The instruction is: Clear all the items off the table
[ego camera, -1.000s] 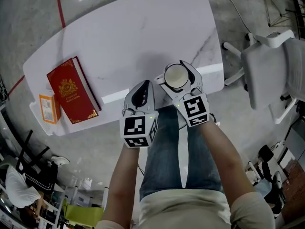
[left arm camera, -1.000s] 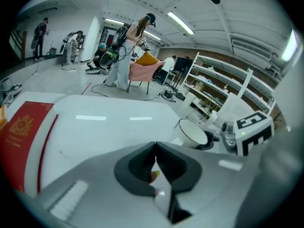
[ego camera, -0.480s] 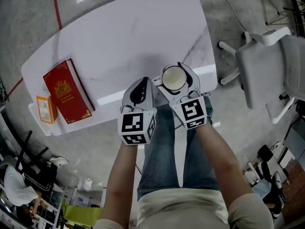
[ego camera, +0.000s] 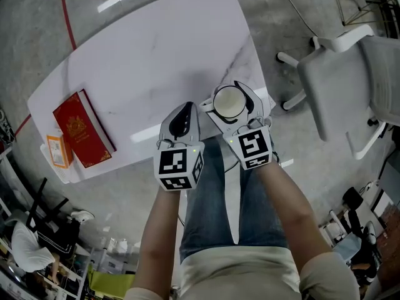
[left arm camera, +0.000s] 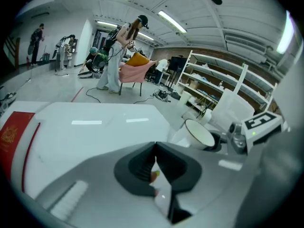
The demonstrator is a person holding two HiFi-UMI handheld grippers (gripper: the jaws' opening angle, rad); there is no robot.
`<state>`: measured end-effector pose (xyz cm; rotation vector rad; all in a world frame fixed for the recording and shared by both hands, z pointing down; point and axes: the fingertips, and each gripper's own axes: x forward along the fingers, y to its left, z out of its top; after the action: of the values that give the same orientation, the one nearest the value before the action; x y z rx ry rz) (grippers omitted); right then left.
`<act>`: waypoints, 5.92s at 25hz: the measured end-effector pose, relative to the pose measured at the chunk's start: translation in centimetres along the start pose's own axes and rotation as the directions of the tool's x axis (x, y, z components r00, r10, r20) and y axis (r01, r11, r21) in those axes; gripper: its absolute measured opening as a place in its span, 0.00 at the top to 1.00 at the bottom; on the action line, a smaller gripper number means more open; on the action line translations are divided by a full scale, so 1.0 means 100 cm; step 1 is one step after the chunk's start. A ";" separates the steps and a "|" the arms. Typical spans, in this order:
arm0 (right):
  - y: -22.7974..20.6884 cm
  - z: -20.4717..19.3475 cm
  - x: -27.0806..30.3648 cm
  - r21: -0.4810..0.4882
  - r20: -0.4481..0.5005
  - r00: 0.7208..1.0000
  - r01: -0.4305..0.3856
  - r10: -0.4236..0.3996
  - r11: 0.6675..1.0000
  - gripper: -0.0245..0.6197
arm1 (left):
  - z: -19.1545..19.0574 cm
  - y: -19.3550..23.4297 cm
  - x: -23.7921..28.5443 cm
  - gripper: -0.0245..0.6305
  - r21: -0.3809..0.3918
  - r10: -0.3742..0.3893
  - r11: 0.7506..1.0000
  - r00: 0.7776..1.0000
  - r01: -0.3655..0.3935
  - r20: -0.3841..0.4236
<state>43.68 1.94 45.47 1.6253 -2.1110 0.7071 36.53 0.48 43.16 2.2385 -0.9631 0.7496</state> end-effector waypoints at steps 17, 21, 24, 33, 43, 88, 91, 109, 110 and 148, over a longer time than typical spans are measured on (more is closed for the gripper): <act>-0.111 -0.013 -0.074 0.096 0.049 0.989 0.133 -0.138 0.986 0.34 | 0.006 -0.110 0.049 0.95 0.067 -0.073 0.995 0.997 0.074 -0.022; -0.136 -0.022 -0.094 0.115 0.050 0.985 0.159 -0.165 0.981 0.34 | 0.005 -0.143 0.063 0.95 0.081 -0.097 0.992 0.995 0.099 -0.031; -0.158 -0.028 -0.111 0.130 0.045 0.982 0.178 -0.186 0.975 0.34 | 0.004 -0.170 0.074 0.95 0.096 -0.118 0.988 0.992 0.122 -0.045; -0.234 -0.038 -0.156 0.156 0.055 0.968 0.235 -0.246 0.959 0.34 | 0.009 -0.247 0.109 0.95 0.129 -0.167 0.976 0.983 0.175 -0.074; -0.300 -0.062 -0.196 0.193 0.052 0.955 0.277 -0.292 0.941 0.34 | 0.003 -0.319 0.145 0.95 0.148 -0.200 0.966 0.975 0.213 -0.101; -0.529 -0.214 -0.290 0.327 -0.031 0.859 0.492 -0.512 0.807 0.34 | -0.070 -0.502 0.258 0.95 0.229 -0.286 0.910 0.924 0.345 -0.253; -0.535 -0.218 -0.287 0.333 -0.037 0.859 0.492 -0.511 0.804 0.34 | -0.074 -0.501 0.258 0.95 0.227 -0.283 0.911 0.923 0.344 -0.262; -0.548 -0.238 -0.271 0.323 -0.064 0.863 0.493 -0.501 0.808 0.34 | -0.079 -0.497 0.261 0.95 0.212 -0.279 0.916 0.921 0.340 -0.274; -0.549 -0.238 -0.272 0.326 -0.059 0.863 0.492 -0.502 0.807 0.34 | -0.078 -0.497 0.261 0.95 0.212 -0.279 0.916 0.920 0.341 -0.274; -0.486 -0.240 -0.310 0.333 -0.109 0.808 0.578 -0.579 0.745 0.33 | -0.077 -0.445 0.207 0.95 0.163 -0.249 0.945 0.947 0.283 -0.204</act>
<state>98.50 30.43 54.33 2.3160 -1.3714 0.8868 80.79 21.97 49.70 2.3524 -0.5043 0.9323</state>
